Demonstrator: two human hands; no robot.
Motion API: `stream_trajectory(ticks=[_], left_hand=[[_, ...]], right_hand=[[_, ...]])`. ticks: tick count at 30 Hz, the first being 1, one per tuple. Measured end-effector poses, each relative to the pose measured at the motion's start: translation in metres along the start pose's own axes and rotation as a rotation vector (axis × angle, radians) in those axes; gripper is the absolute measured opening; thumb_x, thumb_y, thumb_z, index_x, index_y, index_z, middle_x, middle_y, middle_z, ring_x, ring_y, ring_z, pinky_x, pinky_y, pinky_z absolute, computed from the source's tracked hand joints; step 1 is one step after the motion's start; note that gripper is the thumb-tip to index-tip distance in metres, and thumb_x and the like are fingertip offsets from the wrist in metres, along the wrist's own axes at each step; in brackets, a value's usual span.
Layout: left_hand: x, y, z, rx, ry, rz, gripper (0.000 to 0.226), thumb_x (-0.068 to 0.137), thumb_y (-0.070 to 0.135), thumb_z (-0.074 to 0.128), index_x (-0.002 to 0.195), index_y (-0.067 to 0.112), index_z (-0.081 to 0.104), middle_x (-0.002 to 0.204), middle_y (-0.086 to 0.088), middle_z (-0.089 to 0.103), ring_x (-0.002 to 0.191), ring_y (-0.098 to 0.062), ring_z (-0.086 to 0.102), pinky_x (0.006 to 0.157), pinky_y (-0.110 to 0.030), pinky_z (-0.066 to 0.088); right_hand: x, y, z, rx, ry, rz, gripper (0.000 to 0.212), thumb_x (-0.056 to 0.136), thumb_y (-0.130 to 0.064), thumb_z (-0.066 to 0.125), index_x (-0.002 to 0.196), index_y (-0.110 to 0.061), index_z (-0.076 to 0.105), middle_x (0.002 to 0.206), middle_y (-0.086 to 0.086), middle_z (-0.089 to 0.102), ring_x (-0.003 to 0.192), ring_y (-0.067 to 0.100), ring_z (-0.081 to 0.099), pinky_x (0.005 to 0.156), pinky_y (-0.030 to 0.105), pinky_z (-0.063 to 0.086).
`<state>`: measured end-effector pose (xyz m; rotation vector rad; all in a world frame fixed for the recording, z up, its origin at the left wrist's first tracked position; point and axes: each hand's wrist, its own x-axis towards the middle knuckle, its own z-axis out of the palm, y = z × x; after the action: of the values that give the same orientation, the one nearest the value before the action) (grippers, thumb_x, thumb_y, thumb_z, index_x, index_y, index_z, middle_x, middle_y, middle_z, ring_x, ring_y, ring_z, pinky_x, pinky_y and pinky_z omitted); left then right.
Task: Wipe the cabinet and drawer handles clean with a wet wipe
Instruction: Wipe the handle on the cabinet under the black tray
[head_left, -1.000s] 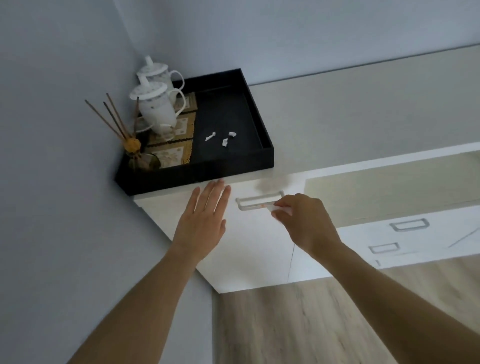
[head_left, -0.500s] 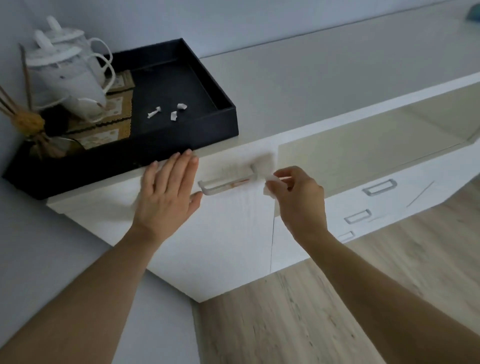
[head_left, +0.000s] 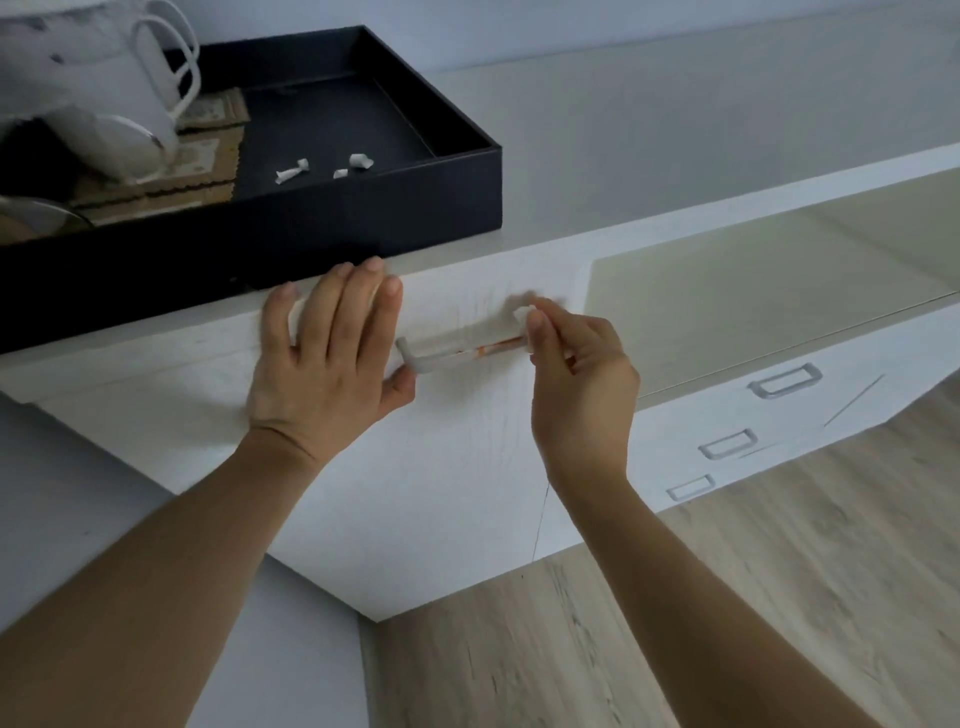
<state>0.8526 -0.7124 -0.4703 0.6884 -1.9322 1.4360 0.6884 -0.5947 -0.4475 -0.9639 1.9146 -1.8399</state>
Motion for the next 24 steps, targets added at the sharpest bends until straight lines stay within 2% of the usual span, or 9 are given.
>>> stream_trajectory(ticks=[4, 7, 9, 11, 14, 16, 20, 22, 24], left_hand=[[-0.001, 0.002, 0.000, 0.023, -0.002, 0.007, 0.069, 0.089, 0.050, 0.047, 0.133, -0.002, 0.035, 0.134, -0.020, 0.037, 0.120, -0.032, 0.041, 0.101, -0.048, 0.026], [-0.003, 0.002, 0.001, 0.032, -0.004, 0.009, 0.070, 0.089, 0.050, 0.046, 0.135, -0.001, 0.031, 0.135, -0.021, 0.036, 0.121, -0.033, 0.040, 0.103, -0.049, 0.023], [-0.003, 0.001, 0.002, 0.032, -0.001, 0.010, 0.071, 0.090, 0.051, 0.045, 0.136, -0.001, 0.028, 0.135, -0.021, 0.035, 0.121, -0.033, 0.039, 0.103, -0.049, 0.023], [-0.004, 0.001, 0.003, 0.029, -0.002, 0.009, 0.071, 0.091, 0.051, 0.043, 0.137, -0.001, 0.026, 0.136, -0.021, 0.034, 0.122, -0.033, 0.038, 0.104, -0.049, 0.022], [-0.004, 0.002, 0.004, 0.022, 0.001, -0.002, 0.069, 0.091, 0.049, 0.042, 0.136, -0.001, 0.026, 0.136, -0.021, 0.034, 0.122, -0.034, 0.038, 0.105, -0.049, 0.019], [-0.004, 0.003, 0.004, 0.015, 0.002, -0.005, 0.069, 0.091, 0.049, 0.042, 0.136, -0.001, 0.026, 0.136, -0.021, 0.034, 0.122, -0.034, 0.038, 0.105, -0.049, 0.018], [-0.004, 0.004, 0.005, 0.009, 0.008, -0.012, 0.068, 0.092, 0.048, 0.043, 0.136, -0.001, 0.026, 0.136, -0.022, 0.034, 0.121, -0.034, 0.038, 0.104, -0.050, 0.021], [-0.004, 0.004, 0.005, 0.009, 0.004, -0.007, 0.068, 0.092, 0.049, 0.042, 0.136, -0.001, 0.025, 0.136, -0.022, 0.034, 0.122, -0.034, 0.038, 0.103, -0.050, 0.023], [-0.005, 0.004, 0.004, 0.009, -0.006, -0.002, 0.068, 0.093, 0.049, 0.040, 0.136, -0.001, 0.024, 0.136, -0.022, 0.033, 0.122, -0.034, 0.037, 0.103, -0.050, 0.023]], right_hand=[[-0.010, 0.005, 0.004, 0.031, 0.072, -0.033, 0.021, 0.094, -0.021, 0.058, 0.110, -0.020, 0.070, 0.097, -0.006, 0.062, 0.085, 0.004, 0.060, 0.079, 0.007, 0.045], [-0.007, 0.006, 0.006, 0.122, 0.112, 0.038, 0.015, 0.093, -0.023, 0.059, 0.102, -0.022, 0.071, 0.092, -0.005, 0.068, 0.083, 0.001, 0.062, 0.078, 0.009, 0.049], [-0.008, 0.007, 0.008, 0.172, 0.130, 0.077, 0.011, 0.093, -0.026, 0.059, 0.096, -0.023, 0.069, 0.082, -0.008, 0.068, 0.077, -0.001, 0.062, 0.075, 0.009, 0.050], [-0.014, 0.008, 0.010, 0.167, 0.153, 0.072, 0.008, 0.092, -0.026, 0.060, 0.092, -0.022, 0.067, 0.077, -0.004, 0.065, 0.074, 0.002, 0.062, 0.073, 0.010, 0.050], [-0.014, 0.009, 0.009, 0.193, 0.180, 0.060, 0.008, 0.089, -0.018, 0.063, 0.092, -0.018, 0.071, 0.087, -0.002, 0.062, 0.076, 0.009, 0.064, 0.073, 0.008, 0.050], [-0.010, 0.009, 0.007, 0.246, 0.207, 0.096, 0.011, 0.088, -0.017, 0.065, 0.096, -0.015, 0.072, 0.095, -0.003, 0.062, 0.071, 0.005, 0.065, 0.072, 0.009, 0.050], [-0.009, 0.006, 0.005, 0.338, 0.244, 0.129, 0.008, 0.088, -0.021, 0.067, 0.095, -0.018, 0.068, 0.078, -0.011, 0.069, 0.065, 0.007, 0.067, 0.069, 0.020, 0.056], [-0.005, 0.006, 0.007, 0.299, 0.228, 0.092, 0.004, 0.088, -0.022, 0.066, 0.088, -0.020, 0.069, 0.082, -0.001, 0.069, 0.066, 0.008, 0.065, 0.071, 0.023, 0.055], [-0.005, 0.008, 0.008, 0.220, 0.180, 0.018, 0.006, 0.089, -0.024, 0.064, 0.087, -0.025, 0.070, 0.090, -0.001, 0.067, 0.072, 0.006, 0.063, 0.073, 0.018, 0.052]])
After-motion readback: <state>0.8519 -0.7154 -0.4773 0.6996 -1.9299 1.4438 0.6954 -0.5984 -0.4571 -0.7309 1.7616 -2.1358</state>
